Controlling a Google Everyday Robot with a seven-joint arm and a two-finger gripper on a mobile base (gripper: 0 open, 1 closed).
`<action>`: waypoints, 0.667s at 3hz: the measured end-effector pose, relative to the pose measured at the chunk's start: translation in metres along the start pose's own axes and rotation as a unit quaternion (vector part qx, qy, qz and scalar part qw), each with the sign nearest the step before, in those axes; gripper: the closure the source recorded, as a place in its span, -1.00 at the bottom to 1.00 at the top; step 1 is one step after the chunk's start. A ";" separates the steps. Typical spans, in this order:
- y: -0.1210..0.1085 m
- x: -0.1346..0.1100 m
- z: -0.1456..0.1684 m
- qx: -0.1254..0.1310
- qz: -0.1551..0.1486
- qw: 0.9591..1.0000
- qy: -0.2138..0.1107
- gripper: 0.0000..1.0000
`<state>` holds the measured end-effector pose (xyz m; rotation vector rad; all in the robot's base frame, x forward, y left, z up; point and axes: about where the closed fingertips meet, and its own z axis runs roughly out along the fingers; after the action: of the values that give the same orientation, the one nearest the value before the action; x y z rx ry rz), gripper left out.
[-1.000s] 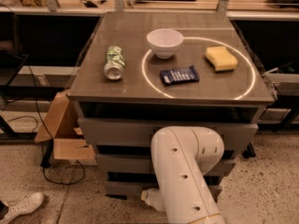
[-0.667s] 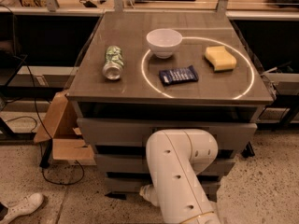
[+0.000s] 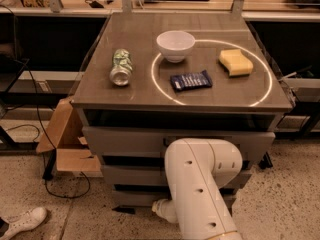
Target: Close bottom drawer
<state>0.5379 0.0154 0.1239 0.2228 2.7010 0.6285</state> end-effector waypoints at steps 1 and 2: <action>-0.010 -0.008 -0.025 0.002 0.035 0.999 -0.017 1.00; -0.031 0.004 -0.056 0.022 0.067 0.997 -0.020 1.00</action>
Offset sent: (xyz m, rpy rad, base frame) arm -0.1955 -0.1740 0.0865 -0.0737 0.2498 -0.4169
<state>0.5110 -0.0332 0.1557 0.4260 2.6794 0.5959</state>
